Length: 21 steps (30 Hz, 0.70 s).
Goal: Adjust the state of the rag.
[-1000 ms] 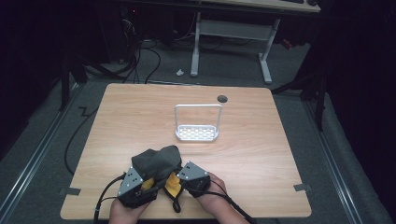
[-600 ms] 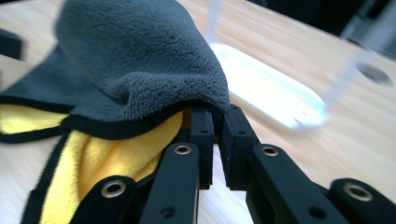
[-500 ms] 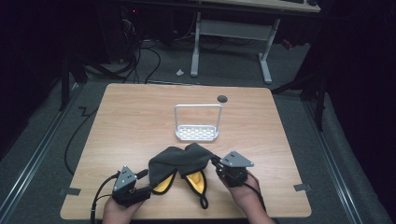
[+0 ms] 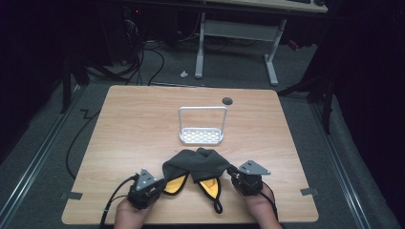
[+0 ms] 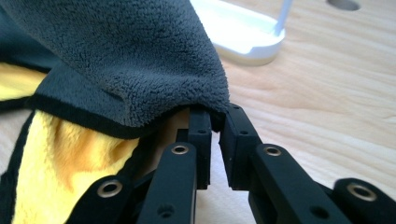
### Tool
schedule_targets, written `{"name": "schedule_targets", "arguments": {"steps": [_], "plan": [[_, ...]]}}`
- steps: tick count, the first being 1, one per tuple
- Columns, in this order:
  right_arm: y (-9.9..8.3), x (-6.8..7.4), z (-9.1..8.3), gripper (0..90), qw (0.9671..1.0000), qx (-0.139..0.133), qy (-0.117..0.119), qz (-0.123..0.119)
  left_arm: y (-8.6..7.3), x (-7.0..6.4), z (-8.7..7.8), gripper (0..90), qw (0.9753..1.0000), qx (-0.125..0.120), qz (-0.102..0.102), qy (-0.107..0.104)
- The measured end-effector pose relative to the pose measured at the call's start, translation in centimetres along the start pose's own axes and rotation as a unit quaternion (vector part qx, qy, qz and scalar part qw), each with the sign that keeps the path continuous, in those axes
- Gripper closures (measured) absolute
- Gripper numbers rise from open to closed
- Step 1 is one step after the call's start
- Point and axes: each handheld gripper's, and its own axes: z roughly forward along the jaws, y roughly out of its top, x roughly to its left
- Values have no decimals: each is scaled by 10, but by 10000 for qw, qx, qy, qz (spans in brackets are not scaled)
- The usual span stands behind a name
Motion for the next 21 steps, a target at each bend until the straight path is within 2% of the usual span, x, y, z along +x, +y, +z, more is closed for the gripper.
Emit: {"name": "schedule_targets", "arguments": {"steps": [1, 2, 3, 4, 5, 6, 7, 8, 10, 11, 12, 13, 14, 15, 16, 19, 20, 21], "plan": [[0, 0, 0, 842, 10000, 0, 0, 0, 0, 0, 0, 839, 10000, 0, 0, 0], [3, -5, -5, 847, 9999, -98, -18, 97, 4, 15, -24, 840, 9990, -414, -184, 66], [6, -7, -8, 849, 9998, -161, -58, 125, 5, 21, -35, 841, 9982, -546, -189, 142], [6, -7, -8, 849, 9998, -161, -58, 125, 5, 21, -35, 842, 9982, -546, -189, 142], [13, -13, -12, 851, 9994, -270, -120, 195, 5, 33, -49, 842, 9964, -758, -342, 177], [15, -15, -12, 851, 9992, -295, -152, 227, 3, 42, -56, 842, 9952, -826, -494, 164], [19, -18, -10, 851, 9990, -310, -177, 275, 3, 42, -56, 841, 9952, -826, -494, 164], [22, -20, -7, 850, 9991, -286, -163, 274, -1, 54, -55, 838, 9953, -732, -622, 156], [25, -19, 7, 832, 9994, -100, -195, 264, -6, 62, -46, 829, 9953, -543, -781, 175], [26, -18, 14, 793, 9995, 3, -230, 211, -8, 66, -40, 810, 9949, -382, -917, 166], [26, -16, 20, 741, 9995, 87, -209, 217, -10, 68, -37, 757, 9942, -335, -990, 243], [26, -16, 20, 741, 9995, 87, -209, 217, -10, 68, -37, 687, 9942, -335, -990, 243], [27, -14, 26, 665, 9992, 149, -208, 293, -10, 67, -38, 618, 9936, -353, -1003, 380], [27, -14, 25, 633, 9992, 128, -201, 324, -10, 66, -42, 573, 9935, -396, -968, 454], [27, -14, 25, 633, 9992, 128, -201, 324, -10, 66, -42, 525, 9935, -396, -968, 454], [26, -12, 11, 583, 9992, -18, -150, 370, -10, 56, -52, 477, 9931, -524, -831, 639], [23, -11, 0, 571, 9993, -101, -178, 310, -9, 46, -53, 457, 9942, -561, -713, 586], [23, -11, 0, 571, 9993, -101, -178, 310, -9, 46, -53, 457, 9942, -561, -713, 586]]}}
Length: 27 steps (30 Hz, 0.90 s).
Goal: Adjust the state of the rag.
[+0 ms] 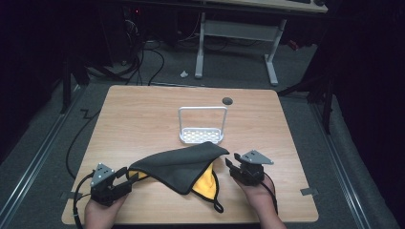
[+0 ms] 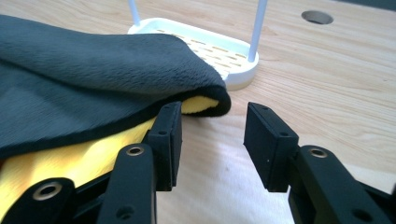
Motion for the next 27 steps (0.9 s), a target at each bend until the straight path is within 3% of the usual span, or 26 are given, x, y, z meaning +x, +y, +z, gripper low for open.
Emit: {"name": "schedule_targets", "arguments": {"steps": [4, 5, 6, 7, 8, 9, 10, 12, 13, 14, 20, 21, 24, 25, 26, 27], "plan": [[-18, 8, -20, 563, 9999, -45, 120, -19, 0, -28, 8, 452, 9984, -13, 435, -367], [-22, 10, -21, 562, 9999, -24, 141, -31, -2, -43, 16, 440, 9968, 106, 651, -460], [-22, 10, -21, 562, 9999, -24, 141, -31, -2, -43, 16, 435, 9968, 106, 651, -460], [-30, 13, -21, 561, 9998, 74, 181, -43, -3, -53, 23, 427, 9953, 163, 687, -659], [-31, 14, -21, 560, 9997, 100, 195, -71, -3, -53, 23, 422, 9953, 163, 687, -659], [-32, 15, -19, 558, 9997, 133, 193, -122, -5, -66, 31, 413, 9932, 236, 752, -861], [-32, 15, -19, 558, 9997, 133, 193, -122, -5, -66, 31, 402, 9932, 236, 752, -861], [-32, 17, -17, 557, 9996, 123, 214, -113, -8, -85, 38, 393, 9894, 298, 982, -1024], [-32, 17, -17, 557, 9996, 123, 214, -113, -8, -85, 38, 385, 9894, 298, 982, -1024], [-31, 19, -16, 554, 9995, 115, 271, -134, -9, -96, 43, 382, 9863, 357, 1181, -1093], [-30, 31, -12, 541, 9983, 162, 510, -249, -9, -120, 68, 372, 9803, 568, 1559, -1075], [-30, 31, -12, 541, 9983, 162, 510, -249, -9, -120, 68, 370, 9803, 568, 1559, -1075], [-31, 38, -8, 527, 9971, 250, 650, -292, -9, -129, 84, 391, 9770, 880, 1788, -763], [-32, 43, -3, 518, 9957, 382, 772, -347, -9, -129, 88, 571, 9767, 960, 1816, -629], [-33, 45, -1, 520, 9952, 443, 782, -380, -8, -126, 88, 665, 9782, 951, 1732, -634], [-34, 46, 1, 528, 9948, 490, 797, -403, -8, -126, 88, 726, 9782, 951, 1732, -634]]}}
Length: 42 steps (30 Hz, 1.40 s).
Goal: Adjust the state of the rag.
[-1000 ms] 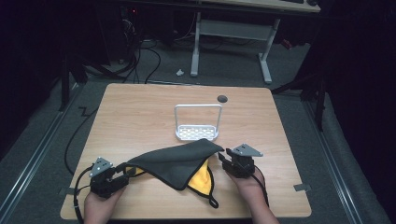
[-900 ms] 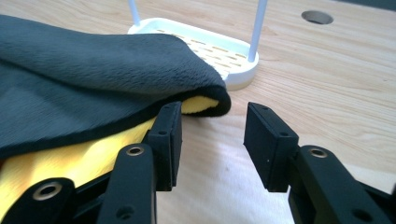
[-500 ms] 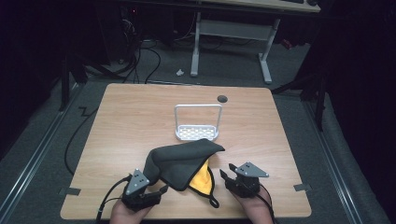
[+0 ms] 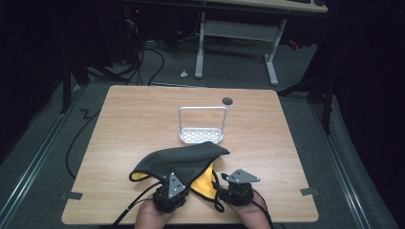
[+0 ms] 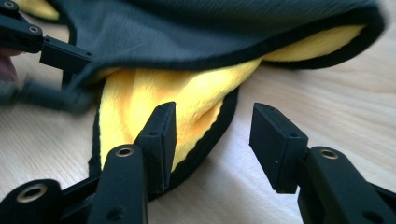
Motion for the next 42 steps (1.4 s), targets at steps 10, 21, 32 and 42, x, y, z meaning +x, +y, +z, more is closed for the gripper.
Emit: {"name": "schedule_targets", "arguments": {"steps": [10, 21, 32, 42], "plan": [[-4, -8, 3, 861, 9993, 376, -79, -2, 11, 69, -64, 817, 9907, -906, -970, 304], [-52, -72, -50, 859, 9921, 528, -1001, 540, 9, 159, -53, 793, 9822, -581, -1604, 788], [-53, -73, -50, 797, 9915, 482, -1058, 588, -8, 157, -55, 547, 9775, -634, -1882, 708], [-47, -70, -58, 695, 9906, 92, -1265, 503, -45, 57, -79, 535, 9865, -307, -1547, -434]]}}
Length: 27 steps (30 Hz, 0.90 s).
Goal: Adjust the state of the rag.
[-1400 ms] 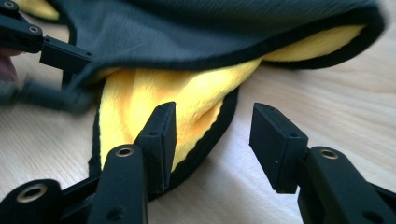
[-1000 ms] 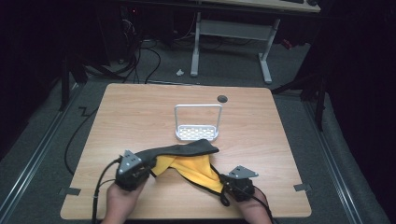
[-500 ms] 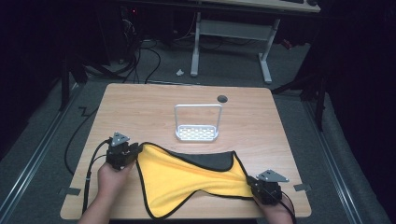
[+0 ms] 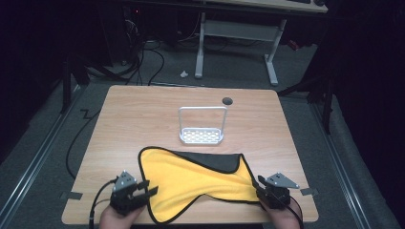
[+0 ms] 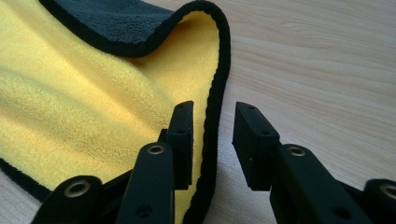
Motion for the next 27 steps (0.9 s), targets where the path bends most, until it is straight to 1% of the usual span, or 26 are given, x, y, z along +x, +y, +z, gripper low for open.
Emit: {"name": "schedule_targets", "arguments": {"steps": [1, 2, 3, 4, 5, 6, 7, 8, 9, 10, 11, 12, 13, 14, 16, 17, 18, 19, 20, 21, 22, 23, 25, 26, 27], "plan": [[0, 0, 0, 694, 10000, -4, 4, -2, -1, -4, -1, 521, 10000, 9, 62, 30], [0, 0, 0, 694, 10000, -4, 4, -2, -1, -4, -1, 513, 10000, 9, 62, 30], [0, 0, 0, 695, 10000, 4, -3, 25, -3, -7, -4, 512, 9999, -59, 93, 85], [0, 0, 0, 696, 10000, 14, -12, 33, -5, -7, -5, 498, 10000, -43, 2, 32], [0, 0, 0, 696, 10000, 14, -12, 33, -5, -7, -5, 489, 10000, -43, 2, 32], [-1, -1, 0, 697, 10000, 6, -17, 33, -10, -12, -8, 486, 9999, -61, -83, -88], [-1, -1, 0, 697, 10000, 6, -17, 33, -10, -12, -8, 490, 9999, -61, -83, -88], [-1, -1, -1, 696, 10000, -15, -35, 48, -14, -26, -10, 510, 9998, -48, 126, -119], [-1, 0, -1, 697, 10000, -18, -30, 58, -16, -32, -9, 571, 9994, -13, 259, -238], [-1, -1, -1, 697, 10000, -21, -29, 51, -18, -38, -9, 641, 9988, 15, 363, -314], [-1, 0, 0, 697, 10000, -14, -23, 64, -18, -38, -9, 650, 9988, 15, 363, -314], [-1, 0, 0, 697, 10000, -9, -4, 45, -22, -47, -3, 646, 9981, 169, 507, -317], [-1, 0, 0, 697, 10000, -9, -4, 45, -22, -47, -3, 627, 9981, 169, 507, -317], [-1, 0, 1, 697, 10000, 8, 7, 52, -24, -50, 1, 627, 9976, 264, 575, -284], [-1, 1, 1, 697, 10000, 8, 21, 28, -28, -52, 11, 578, 9964, 452, 684, -218], [-1, 2, 1, 697, 10000, 6, 31, 23, -30, -53, 17, 555, 9954, 546, 781, -137], [-1, 2, 1, 697, 10000, 10, 54, 17, -32, -55, 19, 588, 9941, 427, 994, 36], [-1, 2, 1, 697, 10000, 10, 54, 17, -32, -55, 19, 638, 9941, 427, 994, 36], [-2, 2, 1, 696, 10000, 28, 59, 19, -33, -55, 16, 710, 9903, 469, 1292, 187], [-2, 2, 1, 696, 10000, 28, 59, 19, -33, -55, 16, 736, 9903, 469, 1292, 187], [-2, 2, 1, 696, 10000, 27, 71, 45, -35, -48, 9, 752, 9919, 534, 1149, 42], [-2, 2, 1, 696, 10000, 27, 71, 45, -35, -48, 9, 752, 9919, 534, 1149, 42], [0, 3, 0, 696, 9998, -10, 145, 101, -37, -38, 2, 749, 9938, 547, 967, -58], [6, 8, 1, 682, 9994, -73, 313, 104, -39, -33, -2, 738, 9948, 560, 831, -152], [10, 11, 2, 672, 9989, -103, 445, 80, -42, -26, -9, 735, 9956, 562, 719, -207]]}}
